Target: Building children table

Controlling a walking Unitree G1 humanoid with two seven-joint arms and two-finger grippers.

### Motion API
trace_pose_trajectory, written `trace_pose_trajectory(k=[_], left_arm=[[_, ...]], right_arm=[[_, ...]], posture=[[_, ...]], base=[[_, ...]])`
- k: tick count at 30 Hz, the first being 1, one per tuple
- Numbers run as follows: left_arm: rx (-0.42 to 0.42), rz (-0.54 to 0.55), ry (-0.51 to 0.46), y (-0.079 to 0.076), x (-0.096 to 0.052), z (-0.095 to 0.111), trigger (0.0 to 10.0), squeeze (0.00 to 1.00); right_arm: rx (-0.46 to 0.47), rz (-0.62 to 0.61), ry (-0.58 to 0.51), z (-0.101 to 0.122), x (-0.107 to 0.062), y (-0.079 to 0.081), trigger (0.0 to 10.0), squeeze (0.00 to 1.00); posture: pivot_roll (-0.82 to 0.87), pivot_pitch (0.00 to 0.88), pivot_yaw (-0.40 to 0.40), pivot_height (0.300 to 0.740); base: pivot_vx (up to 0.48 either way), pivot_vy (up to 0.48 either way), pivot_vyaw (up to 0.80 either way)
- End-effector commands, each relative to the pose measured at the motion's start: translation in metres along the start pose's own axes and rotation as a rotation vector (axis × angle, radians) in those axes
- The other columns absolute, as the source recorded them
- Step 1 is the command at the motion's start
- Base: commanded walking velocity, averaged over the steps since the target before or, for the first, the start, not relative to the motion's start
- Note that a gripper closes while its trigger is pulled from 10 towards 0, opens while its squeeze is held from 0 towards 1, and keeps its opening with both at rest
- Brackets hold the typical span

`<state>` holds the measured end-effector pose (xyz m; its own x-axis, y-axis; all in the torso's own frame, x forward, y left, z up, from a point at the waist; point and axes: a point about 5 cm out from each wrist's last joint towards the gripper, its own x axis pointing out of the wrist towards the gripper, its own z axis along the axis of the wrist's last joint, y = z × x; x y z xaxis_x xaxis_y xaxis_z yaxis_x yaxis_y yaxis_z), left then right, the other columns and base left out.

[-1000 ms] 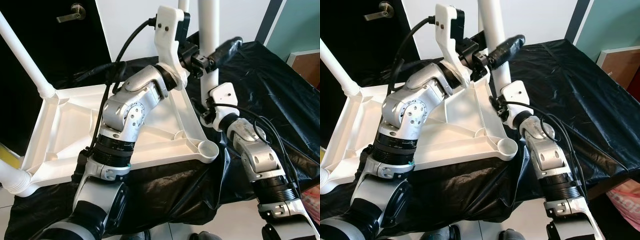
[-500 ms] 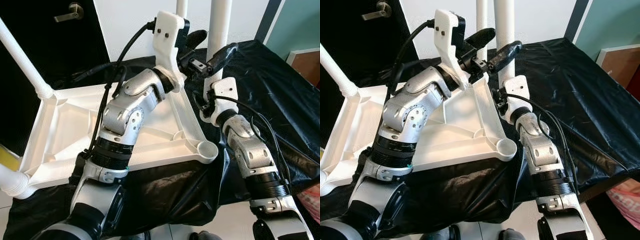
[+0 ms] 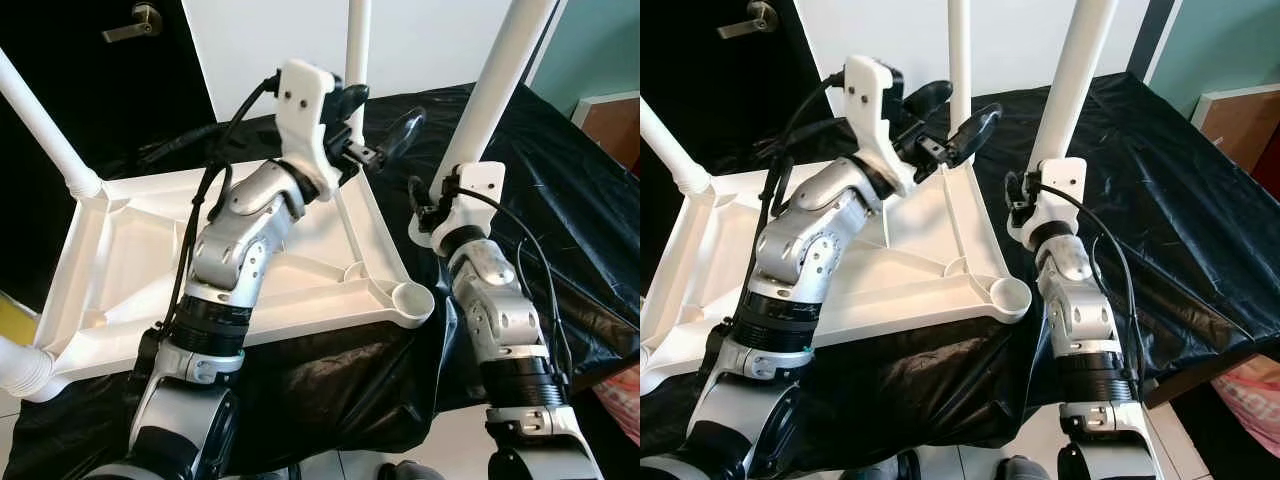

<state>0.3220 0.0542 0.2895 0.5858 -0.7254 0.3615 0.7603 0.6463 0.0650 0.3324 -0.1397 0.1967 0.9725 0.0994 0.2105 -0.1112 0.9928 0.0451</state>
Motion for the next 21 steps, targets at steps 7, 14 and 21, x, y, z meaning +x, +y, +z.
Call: trace_pose_trajectory(k=[7, 14, 21], left_arm=[[0.031, 0.179, 0.064, 0.007, -0.014, -0.014, 10.0, 0.0], [0.031, 0.209, 0.094, 0.004, -0.022, -0.026, 10.0, 0.0], [0.035, 0.303, 0.146, 0.009, -0.035, -0.042, 10.0, 0.0]], right_arm=[[0.038, -0.025, -0.061, 0.008, -0.002, -0.001, 10.0, 0.0], [0.014, -0.034, -0.065, 0.007, -0.008, -0.004, 10.0, 0.0], [-0.038, 0.0, -0.075, 0.002, -0.021, 0.002, 10.0, 0.0]], posture=[[-0.01, 0.112, 0.016, 0.74], [-0.02, 0.124, 0.022, 0.74], [-0.03, 0.123, 0.008, 0.74]], base=[[0.0, 0.0, 0.0], [0.0, 0.0, 0.0], [0.0, 0.0, 0.0]])
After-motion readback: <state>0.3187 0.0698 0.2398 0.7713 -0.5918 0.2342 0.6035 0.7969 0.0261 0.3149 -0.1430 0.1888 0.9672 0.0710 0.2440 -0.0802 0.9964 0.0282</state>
